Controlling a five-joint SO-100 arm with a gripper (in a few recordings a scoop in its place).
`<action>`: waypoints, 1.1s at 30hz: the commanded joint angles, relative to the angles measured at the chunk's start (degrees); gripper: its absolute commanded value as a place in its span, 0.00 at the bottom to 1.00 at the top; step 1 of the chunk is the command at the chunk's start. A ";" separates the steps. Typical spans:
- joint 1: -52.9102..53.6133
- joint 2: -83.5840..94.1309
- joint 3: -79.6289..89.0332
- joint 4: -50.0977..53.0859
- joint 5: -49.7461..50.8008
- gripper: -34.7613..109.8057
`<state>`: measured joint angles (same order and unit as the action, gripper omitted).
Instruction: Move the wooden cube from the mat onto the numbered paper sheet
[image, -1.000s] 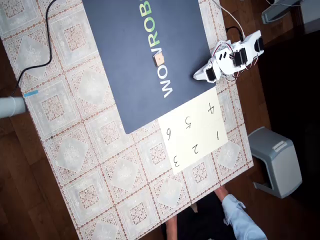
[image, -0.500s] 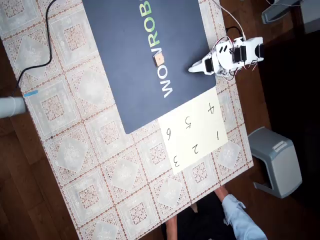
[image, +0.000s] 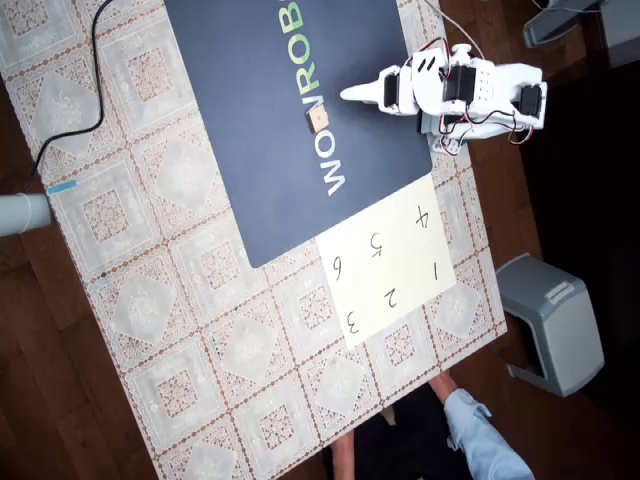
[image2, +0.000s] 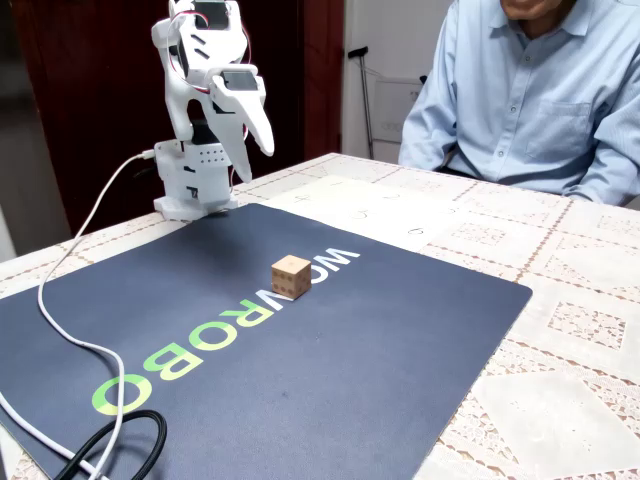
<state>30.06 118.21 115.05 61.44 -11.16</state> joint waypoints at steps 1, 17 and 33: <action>1.67 -14.33 -9.40 -0.62 -0.97 0.46; 1.85 -40.69 -28.12 10.72 -4.31 0.45; -3.96 -49.31 -35.95 11.16 -10.99 0.43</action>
<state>27.07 67.85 80.16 72.86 -20.13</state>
